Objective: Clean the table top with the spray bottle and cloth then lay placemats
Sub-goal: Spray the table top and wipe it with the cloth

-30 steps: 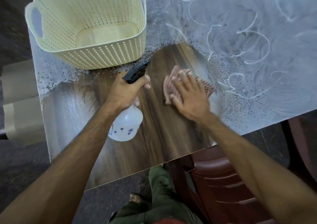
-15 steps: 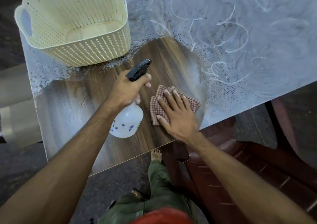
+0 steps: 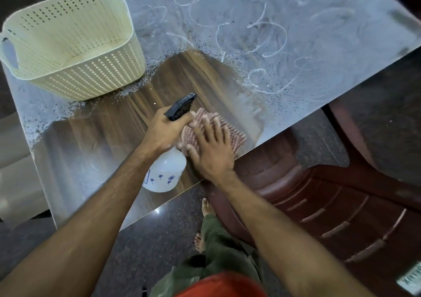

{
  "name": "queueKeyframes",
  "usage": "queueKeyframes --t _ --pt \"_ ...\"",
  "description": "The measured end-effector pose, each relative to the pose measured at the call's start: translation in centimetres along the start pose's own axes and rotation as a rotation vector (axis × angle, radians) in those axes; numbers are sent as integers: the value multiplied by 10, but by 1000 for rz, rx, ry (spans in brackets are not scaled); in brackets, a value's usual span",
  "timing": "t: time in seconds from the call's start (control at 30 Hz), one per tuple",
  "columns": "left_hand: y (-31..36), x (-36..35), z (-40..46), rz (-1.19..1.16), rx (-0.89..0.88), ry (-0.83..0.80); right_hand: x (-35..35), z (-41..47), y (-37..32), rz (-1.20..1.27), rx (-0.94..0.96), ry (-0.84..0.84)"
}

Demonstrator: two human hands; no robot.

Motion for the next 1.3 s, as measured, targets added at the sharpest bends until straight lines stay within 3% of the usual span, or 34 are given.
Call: queueKeyframes --t 0.17,0.43,0.7,0.97,1.3 --pt "-2 -7 -14 -5 -27 -8 -5 -22 14 17 51 6" --pt "-4 4 -15 -9 -14 -8 -2 27 128 -26 -319 -18" --pt "23 -22 11 160 -74 -76 0 24 60 -30 -123 12" --pt "36 -73 45 346 -49 -146 -4 25 61 22 -142 60" --pt "54 -85 70 345 -82 -184 -1 25 62 31 -161 99"
Point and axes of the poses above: each hand's wrist, its own z-axis towards the middle knuckle, its own x-axis out of the back of the hand, y = z × x, the point moved 9 cm from there along z, towards the middle knuckle, and after that the axes turned 15 degrees about -z, right-handed, at the moved point
